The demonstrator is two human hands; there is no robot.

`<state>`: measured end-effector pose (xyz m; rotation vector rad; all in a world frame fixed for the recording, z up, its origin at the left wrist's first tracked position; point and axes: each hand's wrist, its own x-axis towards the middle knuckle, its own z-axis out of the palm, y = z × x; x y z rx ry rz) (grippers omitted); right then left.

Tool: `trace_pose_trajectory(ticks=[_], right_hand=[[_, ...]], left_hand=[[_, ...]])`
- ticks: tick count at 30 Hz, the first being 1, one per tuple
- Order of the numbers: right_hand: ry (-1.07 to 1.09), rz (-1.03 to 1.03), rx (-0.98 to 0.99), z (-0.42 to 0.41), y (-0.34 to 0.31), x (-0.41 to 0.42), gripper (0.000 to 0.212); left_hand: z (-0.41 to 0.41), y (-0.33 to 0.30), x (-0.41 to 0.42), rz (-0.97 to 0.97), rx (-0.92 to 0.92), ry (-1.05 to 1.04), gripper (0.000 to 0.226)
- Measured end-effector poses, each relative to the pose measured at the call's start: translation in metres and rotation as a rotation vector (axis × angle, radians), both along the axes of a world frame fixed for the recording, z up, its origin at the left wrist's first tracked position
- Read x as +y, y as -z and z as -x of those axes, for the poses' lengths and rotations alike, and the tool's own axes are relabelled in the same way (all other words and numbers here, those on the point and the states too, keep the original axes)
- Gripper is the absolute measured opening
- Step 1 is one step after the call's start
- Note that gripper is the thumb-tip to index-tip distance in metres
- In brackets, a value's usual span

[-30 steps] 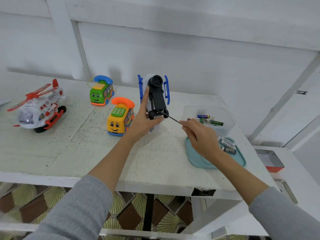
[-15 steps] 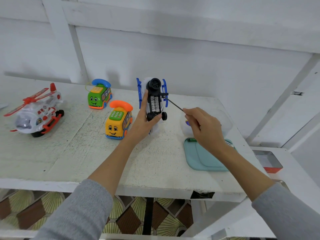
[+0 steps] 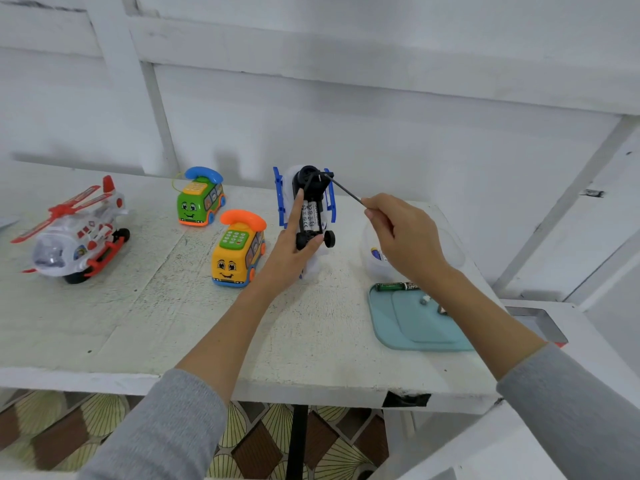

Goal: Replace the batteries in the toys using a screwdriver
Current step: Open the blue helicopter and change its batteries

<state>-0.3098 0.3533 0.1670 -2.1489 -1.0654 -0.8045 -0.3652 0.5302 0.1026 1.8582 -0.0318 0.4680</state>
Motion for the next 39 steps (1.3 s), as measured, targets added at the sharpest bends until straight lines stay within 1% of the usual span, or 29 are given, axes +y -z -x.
trace_pose_trajectory(ticks=[3,7,11,18,22,27,30,33,36,39], right_hand=[[-0.007,0.011,0.021,-0.001,-0.003,0.001,0.024],[-0.047,-0.051,0.003,-0.002,0.001,-0.007,0.022],[-0.055,0.021,-0.039,-0.006,0.012,-0.005,0.032],[0.024,0.08,-0.06,-0.016,0.009,0.015,0.035],[0.075,0.055,-0.06,-0.018,0.003,0.017,0.034],[0.161,0.039,-0.033,-0.014,-0.006,0.017,0.036],[0.213,0.025,0.005,-0.01,-0.009,0.011,0.028],[0.239,0.024,0.09,-0.004,-0.01,-0.001,0.021],[0.246,0.09,0.194,-0.002,-0.008,-0.018,0.018],[0.227,0.137,0.243,-0.007,-0.006,-0.034,0.018]], left_hand=[[0.0,-0.001,0.0,-0.013,0.01,-0.026,0.072],[0.001,-0.003,0.002,0.022,0.023,-0.006,0.07],[-0.001,-0.005,0.002,0.034,0.027,0.011,0.069],[-0.005,-0.009,0.006,0.008,0.044,0.088,0.07],[-0.016,-0.01,0.013,-0.053,0.079,0.126,0.072],[-0.029,-0.015,0.019,-0.071,0.06,0.178,0.073],[-0.037,-0.02,0.021,-0.085,0.049,0.209,0.074],[-0.046,-0.026,0.021,-0.127,0.036,0.239,0.073],[-0.054,-0.034,0.018,-0.182,0.028,0.245,0.073],[-0.065,-0.045,0.007,-0.235,0.018,0.23,0.074]])
